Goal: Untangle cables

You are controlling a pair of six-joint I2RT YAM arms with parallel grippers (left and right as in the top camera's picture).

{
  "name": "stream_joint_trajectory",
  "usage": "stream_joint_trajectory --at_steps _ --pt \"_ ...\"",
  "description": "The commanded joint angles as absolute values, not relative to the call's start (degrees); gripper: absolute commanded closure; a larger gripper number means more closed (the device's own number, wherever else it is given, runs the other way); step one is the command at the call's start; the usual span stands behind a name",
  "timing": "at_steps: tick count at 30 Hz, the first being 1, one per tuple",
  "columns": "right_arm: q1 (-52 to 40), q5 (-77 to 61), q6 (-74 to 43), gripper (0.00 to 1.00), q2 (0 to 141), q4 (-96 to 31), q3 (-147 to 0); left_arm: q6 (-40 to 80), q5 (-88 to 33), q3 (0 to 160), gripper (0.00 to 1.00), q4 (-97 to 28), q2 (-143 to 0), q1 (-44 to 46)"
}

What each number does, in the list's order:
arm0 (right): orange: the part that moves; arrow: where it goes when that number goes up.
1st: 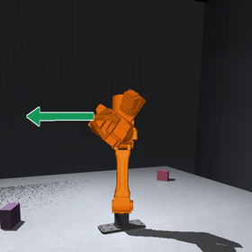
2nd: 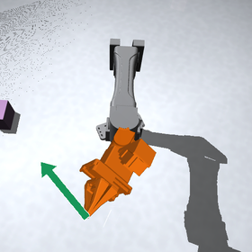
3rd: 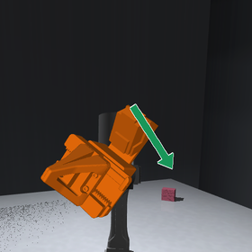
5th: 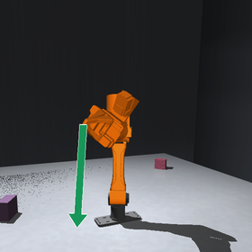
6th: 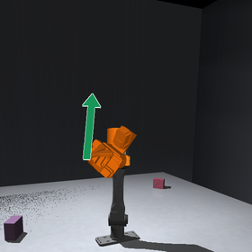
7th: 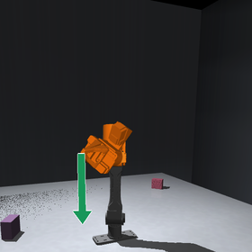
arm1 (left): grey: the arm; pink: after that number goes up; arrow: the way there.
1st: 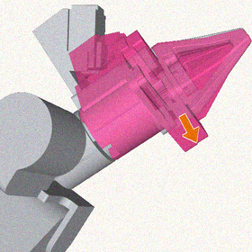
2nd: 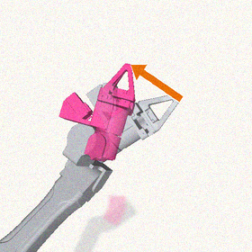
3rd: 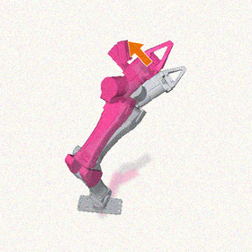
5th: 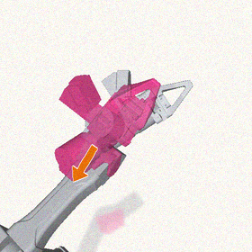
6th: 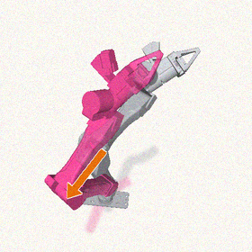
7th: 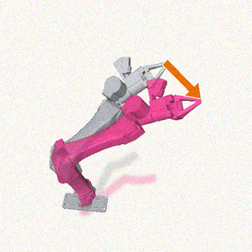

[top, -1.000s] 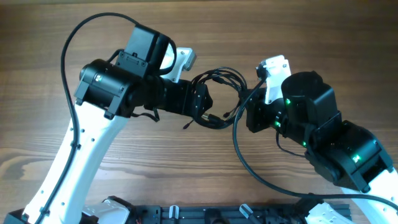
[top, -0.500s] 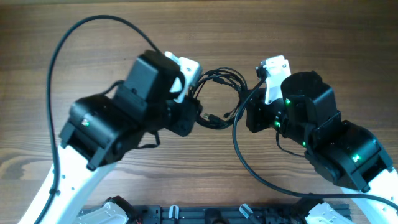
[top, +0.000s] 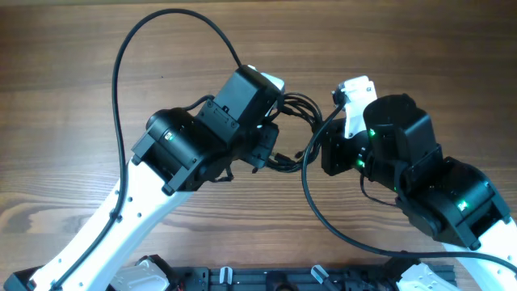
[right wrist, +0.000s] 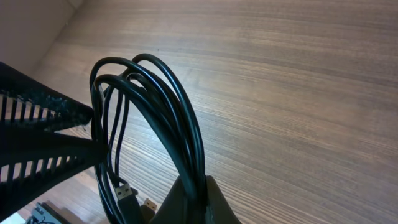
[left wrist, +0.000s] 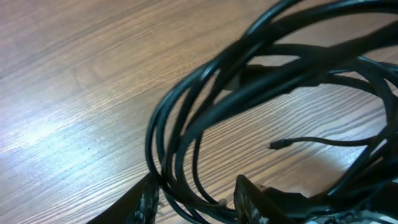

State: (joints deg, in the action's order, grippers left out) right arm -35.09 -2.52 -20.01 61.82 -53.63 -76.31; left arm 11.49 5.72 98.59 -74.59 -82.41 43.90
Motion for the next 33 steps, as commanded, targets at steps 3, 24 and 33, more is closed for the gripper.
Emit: stream_joint_trajectory --at_steps 3,24,33 --pt "-35.3 -2.6 -19.5 0.96 61.9 -53.4 -76.8 12.4 7.7 99.2 0.59 -74.8 -82.6 44.2" --pt "-35.3 -2.6 -19.5 0.96 62.0 -53.6 -76.8 12.4 8.7 99.2 0.69 -74.7 -83.7 44.1" --pt "-35.3 -2.6 -19.5 0.96 62.0 -53.7 -76.8 12.5 9.7 99.2 0.71 -74.7 -84.4 44.1"
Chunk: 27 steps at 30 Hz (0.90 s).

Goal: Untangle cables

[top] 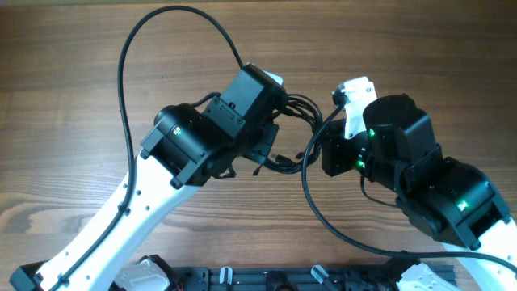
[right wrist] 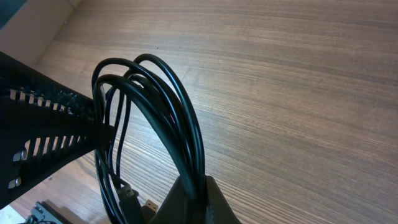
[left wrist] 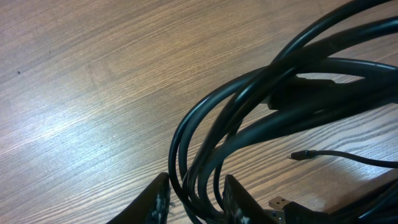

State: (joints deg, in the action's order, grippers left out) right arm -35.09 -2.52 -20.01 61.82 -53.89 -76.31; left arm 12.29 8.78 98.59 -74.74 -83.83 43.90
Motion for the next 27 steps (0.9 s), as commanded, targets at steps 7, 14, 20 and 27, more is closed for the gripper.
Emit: stream_joint_trajectory --at_steps 7,14,20,27 --pt "-35.3 -2.6 -19.5 0.96 62.0 -53.8 -76.8 12.6 9.7 99.2 0.8 -74.7 -84.4 44.1" --pt "-35.3 -2.6 -19.5 0.96 62.0 -53.9 -76.8 12.7 9.7 99.2 0.96 -74.7 -84.4 44.1" --pt "-35.3 -2.6 -19.5 0.96 62.0 -53.9 -76.8 12.6 9.7 99.2 0.96 -74.7 -84.4 44.1" --pt "-35.3 1.6 -19.5 0.96 62.0 -54.1 -76.8 12.6 7.5 99.2 0.96 -76.5 -80.5 44.2"
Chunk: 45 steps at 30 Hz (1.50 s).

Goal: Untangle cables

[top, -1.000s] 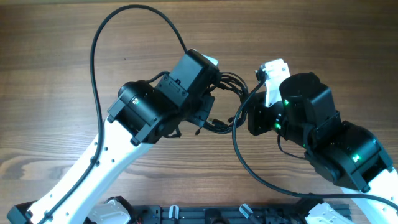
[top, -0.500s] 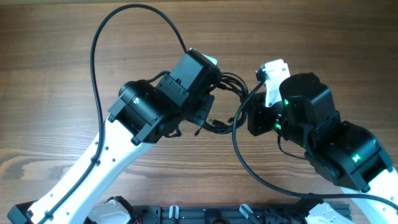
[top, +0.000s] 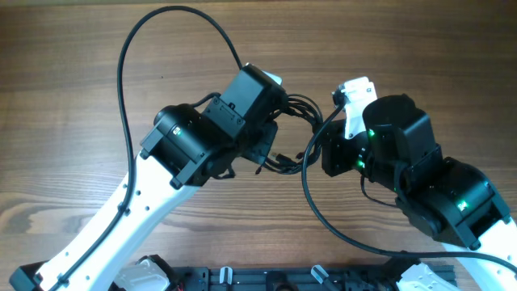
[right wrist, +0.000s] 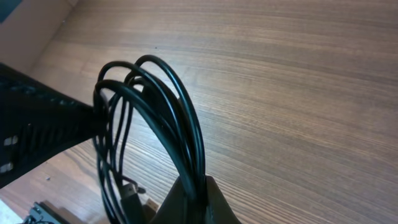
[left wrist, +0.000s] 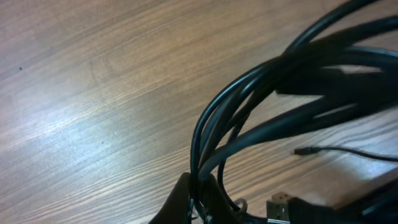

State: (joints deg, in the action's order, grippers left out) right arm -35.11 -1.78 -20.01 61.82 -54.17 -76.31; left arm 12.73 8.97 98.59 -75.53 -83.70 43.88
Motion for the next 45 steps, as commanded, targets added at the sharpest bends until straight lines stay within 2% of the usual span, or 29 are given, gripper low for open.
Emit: stream_joint_trajectory --at_steps 1,10,17,20,28,35,39,40,41,42,45 --pt "-35.3 2.6 -19.5 0.96 62.0 -54.0 -76.8 12.6 6.5 99.2 0.96 -76.7 -79.2 44.2" --pt "-35.3 6.5 -19.5 0.96 64.2 -54.0 -76.8 12.2 -6.3 99.2 0.96 -78.3 -70.3 44.2" --pt "-35.3 6.7 -20.0 0.96 67.0 -53.9 -76.8 12.2 -11.6 99.2 0.96 -77.3 -67.4 44.2" --pt "-35.3 6.7 -20.2 0.96 66.9 -53.9 -76.8 12.2 -10.8 99.2 0.96 -76.2 -67.4 44.1" --pt "-35.3 3.0 -20.0 0.96 65.6 -52.6 -76.8 12.4 5.3 99.2 0.96 -80.5 -74.0 44.1" --pt "-35.3 3.0 -19.4 0.96 61.9 -52.2 -76.8 12.4 5.8 99.2 0.96 -80.8 -86.9 44.2" --pt "-35.3 3.0 -19.4 0.96 62.1 -52.8 -76.8 12.4 5.9 99.2 0.96 -79.9 -88.8 44.9" --pt "-35.3 3.0 -19.4 0.96 62.1 -52.9 -76.8 12.4 5.9 99.2 0.59 -79.3 -88.8 44.9" --pt "-35.3 3.0 -19.4 0.96 62.1 -53.0 -76.8 12.4 5.9 99.2 0.56 -79.1 -88.8 44.9" --pt "-35.3 3.0 -19.4 0.96 62.1 -53.0 -76.8 12.4 5.9 99.2 0.45 -78.8 -88.8 44.9" --pt "-35.3 3.2 -19.0 0.96 62.1 -53.0 -76.8 12.4 6.1 99.2 0.34 -78.7 -87.7 44.9"
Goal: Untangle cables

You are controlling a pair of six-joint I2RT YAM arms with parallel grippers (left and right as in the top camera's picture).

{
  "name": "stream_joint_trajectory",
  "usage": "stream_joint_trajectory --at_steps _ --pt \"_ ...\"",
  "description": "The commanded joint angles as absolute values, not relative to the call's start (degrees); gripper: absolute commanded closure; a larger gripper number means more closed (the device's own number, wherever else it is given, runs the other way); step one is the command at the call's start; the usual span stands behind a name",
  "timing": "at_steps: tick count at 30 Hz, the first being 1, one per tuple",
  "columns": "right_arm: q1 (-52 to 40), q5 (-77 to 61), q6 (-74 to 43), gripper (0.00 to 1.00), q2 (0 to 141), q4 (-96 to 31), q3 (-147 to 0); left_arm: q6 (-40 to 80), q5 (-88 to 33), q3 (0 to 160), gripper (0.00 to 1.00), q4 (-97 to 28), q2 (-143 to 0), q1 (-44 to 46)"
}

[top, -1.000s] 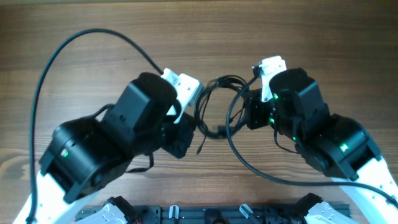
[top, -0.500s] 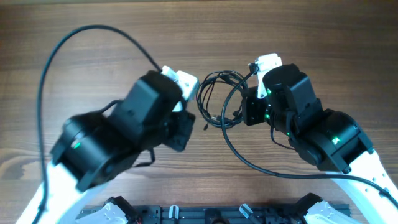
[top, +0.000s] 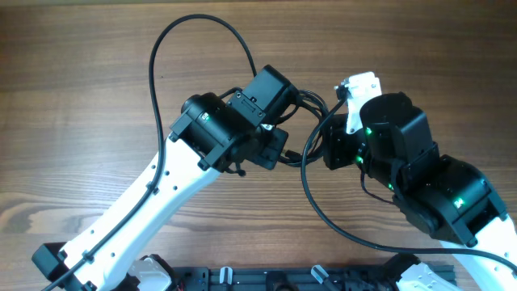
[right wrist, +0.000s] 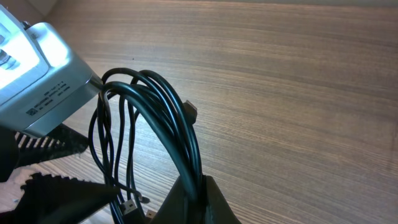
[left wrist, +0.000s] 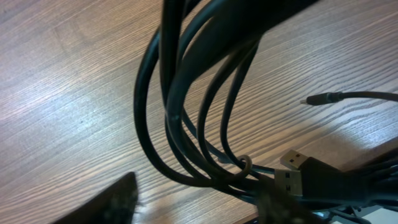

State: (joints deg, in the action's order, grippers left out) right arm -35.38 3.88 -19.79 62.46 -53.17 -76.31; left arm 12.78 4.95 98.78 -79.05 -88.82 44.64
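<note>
The tangle of black cables [top: 304,103] hangs between the two arms at the table's middle. My right gripper [right wrist: 194,186] is shut on the bundle's loops [right wrist: 180,124], which arch up from its fingers. My left gripper [left wrist: 196,190] is open, its blurred fingers [left wrist: 109,202] set wide apart. Several loops [left wrist: 180,112] hang down between and above them, and whether they touch a finger cannot be told. A silver USB plug [left wrist: 291,171] lies by the right finger, with a thin barrel plug [left wrist: 317,98] farther off. Overhead, the left gripper [top: 279,149] sits close beside the right gripper [top: 323,149].
The wooden table [top: 73,97] runs out on all sides. A long black lead [top: 194,20] arcs over the left arm, and another lead [top: 319,214] curves beneath the right arm. The left wrist's white housing [right wrist: 37,74] fills the left of the right wrist view.
My left gripper was shut on the cable loops and is now open with its fingers wide. The left arm has moved right, closer to the right arm. The right gripper still holds the bundle.
My left gripper stood open around the loops, then narrower, then shut on them. Now it is open again and farther right. The right gripper has stayed shut on the bundle throughout and has barely moved.
</note>
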Motion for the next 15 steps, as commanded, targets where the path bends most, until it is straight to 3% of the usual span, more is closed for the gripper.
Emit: stream_joint_trajectory --at_steps 1,2,5,15 --pt "-35.3 3.3 -19.0 0.96 62.1 -53.0 -76.8 12.4 6.3 99.2 0.33 -78.4 -87.0 44.9" --pt "-35.3 3.3 -19.0 0.96 62.1 -53.0 -76.8 12.4 6.5 99.2 0.36 -77.9 -86.3 44.9" --pt "-35.3 3.3 -19.0 0.96 62.1 -53.0 -76.8 14.2 8.7 99.2 0.62 -75.7 -83.5 44.9" --pt "-35.3 3.0 -18.9 0.96 62.0 -53.7 -76.8 14.2 10.3 99.2 0.67 -74.4 -83.3 44.8"
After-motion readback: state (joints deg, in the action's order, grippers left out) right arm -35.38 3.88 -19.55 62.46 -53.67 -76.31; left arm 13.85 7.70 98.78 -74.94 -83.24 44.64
